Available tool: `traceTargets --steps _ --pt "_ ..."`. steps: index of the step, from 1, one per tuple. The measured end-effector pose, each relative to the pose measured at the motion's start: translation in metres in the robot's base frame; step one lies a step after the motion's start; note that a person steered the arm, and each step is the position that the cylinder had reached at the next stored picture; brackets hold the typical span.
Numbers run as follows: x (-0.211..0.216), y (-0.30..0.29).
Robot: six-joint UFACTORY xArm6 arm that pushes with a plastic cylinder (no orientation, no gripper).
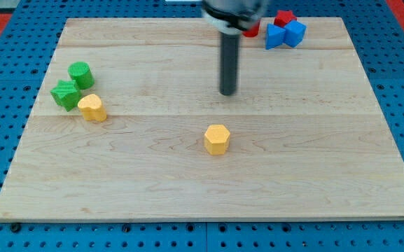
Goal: Move the yellow hexagon to the right of the yellow heart
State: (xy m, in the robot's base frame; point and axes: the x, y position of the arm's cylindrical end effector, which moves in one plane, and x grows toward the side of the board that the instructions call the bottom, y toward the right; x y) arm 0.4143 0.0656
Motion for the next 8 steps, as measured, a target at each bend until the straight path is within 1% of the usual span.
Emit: traceTargets --steps 1,2,3,4,5,6,7,8 --pt "0.060 0.029" --pt "0.127 -0.035" --pt "0.078 -0.102" --pt "0.077 -0.133" --pt "0.103 -0.128" --pt "0.104 -0.128" --pt "0.141 -0.104" --pt "0.158 -0.036"
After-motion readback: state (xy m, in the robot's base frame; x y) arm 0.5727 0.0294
